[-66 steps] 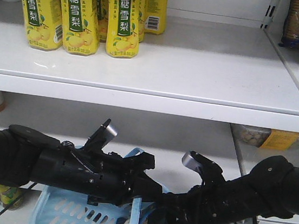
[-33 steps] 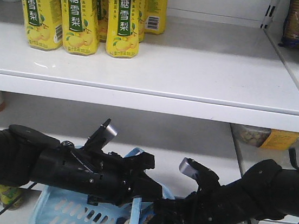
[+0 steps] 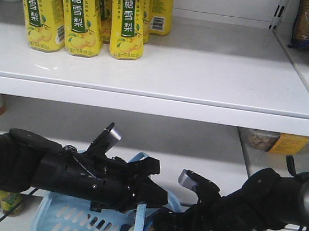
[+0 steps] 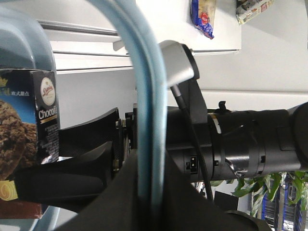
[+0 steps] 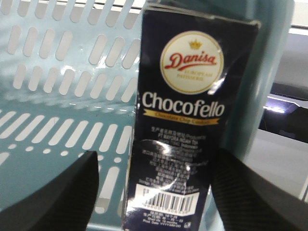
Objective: Left arm holds basket, right arm returns cookies
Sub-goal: 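Close the right gripper on the Chocofello cookie box and lift it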
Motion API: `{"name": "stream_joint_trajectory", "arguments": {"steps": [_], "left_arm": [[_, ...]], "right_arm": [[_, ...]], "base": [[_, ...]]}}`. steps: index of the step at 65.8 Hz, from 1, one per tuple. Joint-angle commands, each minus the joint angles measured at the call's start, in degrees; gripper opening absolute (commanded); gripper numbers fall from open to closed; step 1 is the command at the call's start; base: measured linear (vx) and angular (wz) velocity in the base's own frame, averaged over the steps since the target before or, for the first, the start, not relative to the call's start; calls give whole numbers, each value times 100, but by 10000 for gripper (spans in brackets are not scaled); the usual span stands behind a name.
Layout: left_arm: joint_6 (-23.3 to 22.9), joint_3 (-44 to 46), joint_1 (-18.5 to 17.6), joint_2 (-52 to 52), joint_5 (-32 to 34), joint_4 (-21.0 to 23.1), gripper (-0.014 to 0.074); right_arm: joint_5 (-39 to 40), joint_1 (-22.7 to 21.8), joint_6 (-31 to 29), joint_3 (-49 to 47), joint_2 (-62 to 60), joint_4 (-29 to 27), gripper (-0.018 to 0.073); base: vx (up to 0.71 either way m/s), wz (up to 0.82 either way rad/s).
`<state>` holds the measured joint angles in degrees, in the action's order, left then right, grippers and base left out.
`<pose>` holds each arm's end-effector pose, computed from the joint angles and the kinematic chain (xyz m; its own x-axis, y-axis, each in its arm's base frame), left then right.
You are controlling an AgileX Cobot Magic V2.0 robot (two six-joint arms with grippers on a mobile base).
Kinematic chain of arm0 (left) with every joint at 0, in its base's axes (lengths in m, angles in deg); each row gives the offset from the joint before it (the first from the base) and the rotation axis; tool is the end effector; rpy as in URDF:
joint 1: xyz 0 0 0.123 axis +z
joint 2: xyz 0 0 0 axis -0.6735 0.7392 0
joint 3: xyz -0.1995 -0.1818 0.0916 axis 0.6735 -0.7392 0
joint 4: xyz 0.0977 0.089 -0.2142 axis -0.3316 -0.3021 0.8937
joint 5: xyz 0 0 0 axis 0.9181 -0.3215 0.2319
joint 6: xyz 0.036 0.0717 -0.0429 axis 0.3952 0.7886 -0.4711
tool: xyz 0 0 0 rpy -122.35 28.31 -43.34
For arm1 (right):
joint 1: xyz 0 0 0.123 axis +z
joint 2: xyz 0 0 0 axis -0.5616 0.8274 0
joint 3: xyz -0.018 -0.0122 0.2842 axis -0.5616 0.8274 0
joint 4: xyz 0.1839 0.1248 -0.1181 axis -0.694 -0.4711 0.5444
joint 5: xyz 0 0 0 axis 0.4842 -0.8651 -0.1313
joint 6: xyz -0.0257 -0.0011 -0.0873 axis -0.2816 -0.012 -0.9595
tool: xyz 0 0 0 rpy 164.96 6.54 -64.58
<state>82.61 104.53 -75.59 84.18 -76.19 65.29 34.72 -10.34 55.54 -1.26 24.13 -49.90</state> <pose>0.2356 -0.2217 0.2020 -0.9835 -0.1511 -0.0992 0.0119 0.4935 -0.8697 0.2310 0.1528 0.1199 -0.9966 -0.0793 -0.0204 -0.0776 0.8342 0.5460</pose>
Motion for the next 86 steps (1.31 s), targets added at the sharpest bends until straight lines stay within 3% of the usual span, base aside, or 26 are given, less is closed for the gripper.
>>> {"name": "stream_joint_trajectory", "arguments": {"steps": [1, 17, 62, 86], "left_arm": [[87, 159, -2, -267, -223, 300, -6], [87, 159, -2, -267, -223, 300, -6], [87, 159, -2, -267, -223, 300, -6], [87, 159, -2, -267, -223, 300, -6]], "right_arm": [[-90, -7, -30, -115, -190, -207, 487], [29, -7, -179, -115, -190, -331, 482], [173, -7, -446, -115, 180, -557, 361], [421, -7, -608, -115, 180, -556, 238]], "base": [[0, 0], [0, 0], [0, 0], [0, 0]]}}
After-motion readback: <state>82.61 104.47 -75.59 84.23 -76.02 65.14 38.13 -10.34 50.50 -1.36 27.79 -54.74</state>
